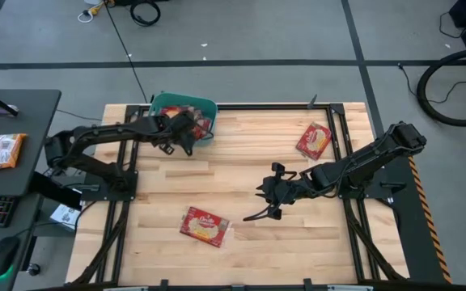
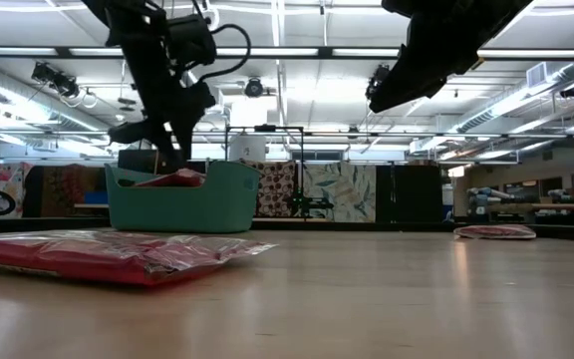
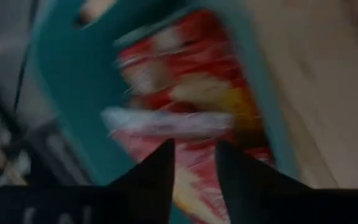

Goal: Sort popcorn bags into baskets
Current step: Put the bottom left popcorn bag into the bin, then put the bottom popcorn bag into the bin, then put the popcorn bag into the bin

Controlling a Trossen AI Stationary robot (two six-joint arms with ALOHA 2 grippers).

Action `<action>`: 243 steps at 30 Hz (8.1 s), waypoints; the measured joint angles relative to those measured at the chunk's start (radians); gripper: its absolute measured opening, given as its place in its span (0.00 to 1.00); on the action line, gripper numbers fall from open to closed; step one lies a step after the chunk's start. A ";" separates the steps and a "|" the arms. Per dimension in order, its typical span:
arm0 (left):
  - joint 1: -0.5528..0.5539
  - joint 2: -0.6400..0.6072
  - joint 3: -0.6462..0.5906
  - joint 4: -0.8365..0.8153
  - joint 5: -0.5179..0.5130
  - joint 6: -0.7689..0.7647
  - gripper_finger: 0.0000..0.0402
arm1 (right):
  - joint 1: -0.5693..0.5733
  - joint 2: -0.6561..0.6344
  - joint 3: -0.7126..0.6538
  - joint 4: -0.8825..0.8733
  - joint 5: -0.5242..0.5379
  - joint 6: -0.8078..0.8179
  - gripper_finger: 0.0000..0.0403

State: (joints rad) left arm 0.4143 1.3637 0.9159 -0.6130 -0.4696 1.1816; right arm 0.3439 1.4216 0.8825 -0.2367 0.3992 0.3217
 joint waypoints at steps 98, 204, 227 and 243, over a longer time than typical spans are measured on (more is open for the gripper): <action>-1.313 0.512 0.107 -0.243 -0.170 -1.786 0.01 | -0.071 0.000 0.000 0.034 -0.113 -0.130 0.24; 0.224 -0.087 0.107 -0.244 -0.002 -0.858 0.02 | -0.035 -0.001 0.000 0.086 -0.130 -0.096 0.24; -0.017 -0.175 0.104 -0.175 0.286 -1.197 0.40 | -0.093 -0.001 0.000 -0.039 -0.126 -0.049 0.24; -0.349 -0.221 -0.183 0.619 0.287 -1.135 0.35 | -0.314 -0.001 0.001 -0.482 0.049 0.085 0.24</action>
State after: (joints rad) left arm 0.0651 1.1427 0.7334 0.0060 -0.1828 0.0461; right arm 0.0296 1.4208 0.8833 -0.7191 0.4483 0.4063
